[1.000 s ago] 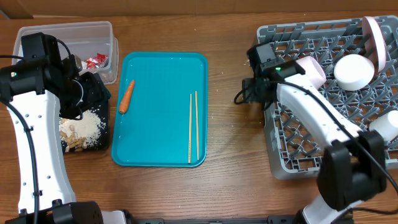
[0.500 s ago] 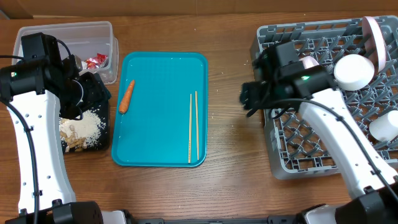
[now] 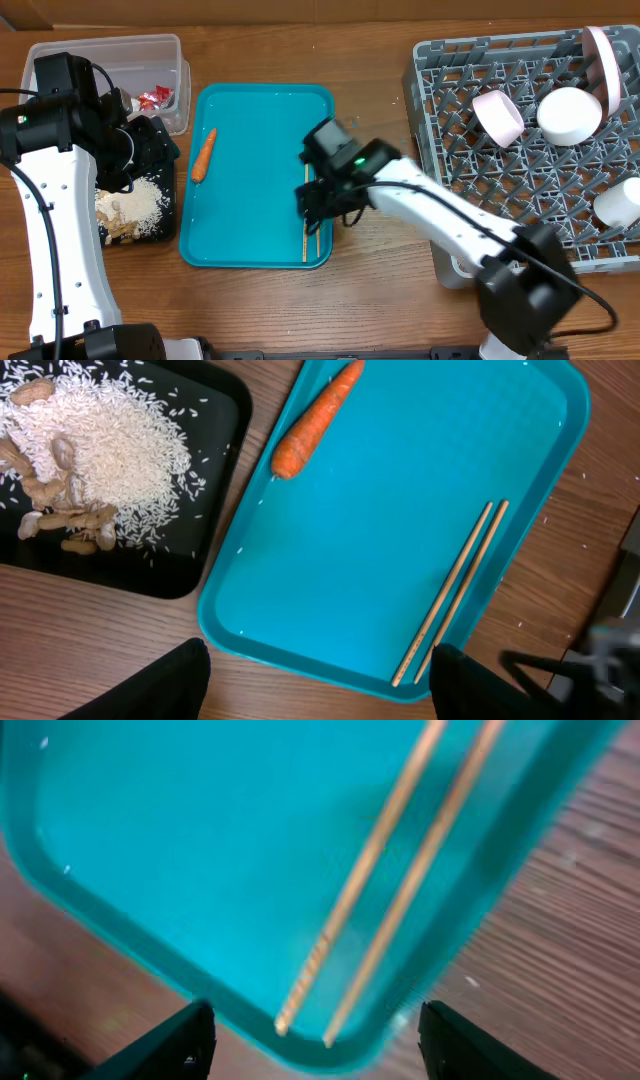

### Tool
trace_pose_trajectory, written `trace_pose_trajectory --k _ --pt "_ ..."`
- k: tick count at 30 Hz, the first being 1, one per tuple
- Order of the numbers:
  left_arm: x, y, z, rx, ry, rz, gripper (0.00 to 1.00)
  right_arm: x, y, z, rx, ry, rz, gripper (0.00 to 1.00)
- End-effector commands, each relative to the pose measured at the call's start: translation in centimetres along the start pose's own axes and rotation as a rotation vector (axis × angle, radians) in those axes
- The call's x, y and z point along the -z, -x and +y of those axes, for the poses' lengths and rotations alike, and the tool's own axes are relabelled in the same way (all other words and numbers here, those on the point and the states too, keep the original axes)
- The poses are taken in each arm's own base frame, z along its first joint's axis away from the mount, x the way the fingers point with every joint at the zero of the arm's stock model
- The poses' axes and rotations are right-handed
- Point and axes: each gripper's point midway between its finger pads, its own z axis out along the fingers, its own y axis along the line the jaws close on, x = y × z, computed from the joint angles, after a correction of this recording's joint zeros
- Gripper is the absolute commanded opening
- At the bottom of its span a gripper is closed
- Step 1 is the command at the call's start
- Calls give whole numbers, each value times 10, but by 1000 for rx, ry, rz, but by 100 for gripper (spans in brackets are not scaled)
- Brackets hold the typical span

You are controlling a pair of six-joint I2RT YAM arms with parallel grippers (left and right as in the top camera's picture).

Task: Sort waste into correct bins and load items into the dishwasher
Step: 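Reach the right gripper to the chopsticks on the teal tray and grasp one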

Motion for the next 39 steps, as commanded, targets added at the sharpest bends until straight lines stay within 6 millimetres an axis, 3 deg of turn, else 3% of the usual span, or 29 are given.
trace_pose_trajectory --k 1,7,13,18,22,28,39 --pt "-2 0 -2 -26 1 3 72 -26 9 5 -94 -126 -79 69" --pt "-2 -1 -1 -25 1 5 73 -56 12 0 -198 -209 -120 67" --pt "-2 -1 -2 -25 1 5 73 -79 10 -6 -205 -220 -96 55" --pt "-2 -1 -2 -25 1 5 73 -84 5 -9 -208 -234 -76 42" --pt "-2 -1 -2 -25 1 5 73 -93 -3 -15 -234 -252 -40 40" --pt "-2 -1 -1 -25 1 5 73 -96 -7 -14 -272 -242 -22 20" --pt "-2 -1 -1 -25 2 7 73 -96 -14 -11 -302 -228 9 6"
